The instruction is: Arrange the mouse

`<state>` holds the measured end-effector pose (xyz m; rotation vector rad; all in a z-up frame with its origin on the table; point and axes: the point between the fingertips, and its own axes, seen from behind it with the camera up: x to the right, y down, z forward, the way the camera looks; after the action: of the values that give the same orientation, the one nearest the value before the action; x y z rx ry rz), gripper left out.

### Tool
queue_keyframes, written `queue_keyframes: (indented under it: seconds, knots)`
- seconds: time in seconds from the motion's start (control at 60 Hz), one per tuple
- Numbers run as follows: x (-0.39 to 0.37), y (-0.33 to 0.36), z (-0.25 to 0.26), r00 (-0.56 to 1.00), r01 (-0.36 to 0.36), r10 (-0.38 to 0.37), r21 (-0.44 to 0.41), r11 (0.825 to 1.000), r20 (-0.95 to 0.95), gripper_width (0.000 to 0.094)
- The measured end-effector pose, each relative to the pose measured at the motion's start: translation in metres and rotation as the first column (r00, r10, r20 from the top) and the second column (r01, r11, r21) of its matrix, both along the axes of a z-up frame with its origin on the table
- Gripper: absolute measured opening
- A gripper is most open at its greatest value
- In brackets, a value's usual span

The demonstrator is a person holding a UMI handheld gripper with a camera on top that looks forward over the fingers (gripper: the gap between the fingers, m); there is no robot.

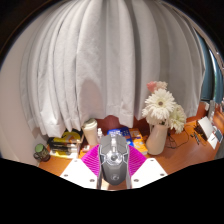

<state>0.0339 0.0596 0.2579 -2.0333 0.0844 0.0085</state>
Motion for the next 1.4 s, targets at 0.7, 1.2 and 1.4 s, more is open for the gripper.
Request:
queue_keyframes:
  seconds: [0.7, 1.2, 1.4]
  knots:
    - [-0.162, -0.078, -0.271, 0.991, -0.115, 0.131, -0.384, 0.916, 0.016, 0.04]
    - [-0.105, -0.102, -0.14, 0.994, -0.112, 0.107, -0.252, 0.961, -0.035, 0.0829]
    - [-0.04, -0.16, -0.077, 0.995, -0.1, 0.096, -0.188, 0.977, -0.031, 0.0827]
